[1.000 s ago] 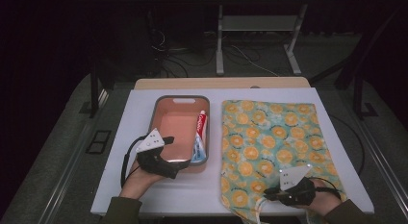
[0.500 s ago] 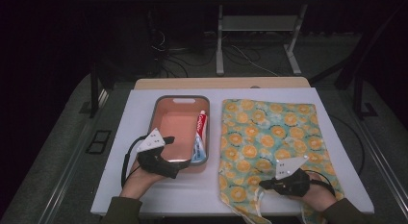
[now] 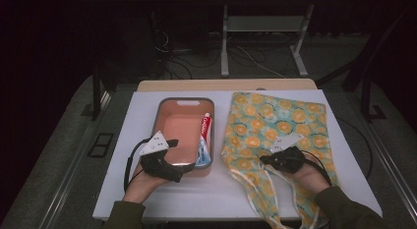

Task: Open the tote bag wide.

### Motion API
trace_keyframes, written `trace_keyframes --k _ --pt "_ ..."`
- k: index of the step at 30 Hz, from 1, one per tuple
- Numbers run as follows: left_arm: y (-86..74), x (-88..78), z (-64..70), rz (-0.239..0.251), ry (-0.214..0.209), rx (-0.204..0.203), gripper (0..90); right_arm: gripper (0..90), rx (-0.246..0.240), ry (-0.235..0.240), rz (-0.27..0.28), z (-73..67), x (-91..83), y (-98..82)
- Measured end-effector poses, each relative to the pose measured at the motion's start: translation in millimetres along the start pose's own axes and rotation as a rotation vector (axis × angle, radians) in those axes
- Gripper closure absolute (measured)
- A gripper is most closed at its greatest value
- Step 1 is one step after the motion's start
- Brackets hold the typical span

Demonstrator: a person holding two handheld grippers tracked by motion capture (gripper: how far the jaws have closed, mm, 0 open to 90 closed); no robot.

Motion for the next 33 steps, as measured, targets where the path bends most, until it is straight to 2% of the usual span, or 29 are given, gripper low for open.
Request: trace_keyframes --k 1,5,9,10,11,14,15,16,18,19,20,21,22,23,25,27,33 --pt "0.1 0.1 0.0 0.001 0.0 -0.001 0.0 90.0 0.0 0.0 0.0 0.0 0.0 0.0" --pt "0.1 0.0 0.3 0.002 -0.001 -0.003 0.0 90.0 0.03 -0.044 0.0 18.4 11.3 7.4" --pt "0.0 -0.1 0.2 0.002 -0.002 -0.003 0.0 89.1 0.064 -0.033 0.014 24.6 16.6 10.1" --pt "0.1 -0.1 0.1 0.002 -0.002 -0.003 0.0 78.7 0.081 -0.023 0.021 22.7 12.5 11.0" --pt "0.2 -0.2 0.1 0.003 -0.002 -0.004 0.0 78.7 0.081 -0.023 0.021 22.7 12.5 11.0" --pt "0.2 -0.4 0.5 0.002 -0.003 -0.004 0.0 62.8 0.1 -0.014 0.074 18.2 -1.9 18.9" --pt "0.2 -0.3 0.6 0.004 -0.003 -0.005 0.0 60.7 0.102 -0.008 0.089 15.4 -7.6 21.2" --pt "0.1 -0.4 0.5 0.003 -0.003 -0.004 0.0 54.6 0.101 0.012 0.107 6.2 -18.9 24.0" --pt "0.2 -0.3 0.5 0.004 -0.003 -0.005 0.0 53.0 0.098 0.025 0.113 1.7 -22.5 24.6" --pt "0.2 -0.3 0.5 0.004 -0.003 -0.005 0.0 49.1 0.095 0.07 0.118 -13.8 -31.3 24.2" --pt "0.2 -0.4 0.5 0.003 -0.003 -0.005 0.0 49.1 0.095 0.07 0.118 -13.8 -31.3 24.2" --pt "0.1 -0.4 0.5 0.003 -0.004 -0.004 0.0 47.0 0.088 0.089 0.122 -22.5 -34.6 23.4" --pt "0.1 -0.5 0.6 0.002 -0.004 -0.005 0.0 43.7 0.069 0.138 0.113 -42.0 -39.0 19.1" --pt "0.1 -0.5 0.4 0.002 -0.003 -0.004 0.0 43.7 0.069 0.138 0.113 -42.0 -39.0 19.1" --pt "0.0 -0.4 0.5 0.001 -0.004 -0.002 0.0 40.6 0.051 0.189 0.095 -62.5 -41.2 12.4" --pt "0.0 -0.4 0.5 0.0 -0.003 -0.002 0.0 39.2 0.047 0.226 0.085 -75.8 -42.0 7.3" --pt "-0.1 -0.2 0.2 -0.001 -0.001 -0.001 0.0 32.2 0.079 0.343 0.081 -108.5 -41.0 3.3"
Point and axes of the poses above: each handheld gripper's, and its own axes: x roughly forward along the jaws, y roughly out of its top, z roughly to its right, the point moved 9 cm from there along x, roughly forward along the jaws, and after that the axes turned 11 degrees about z, right-handed, at the moved point
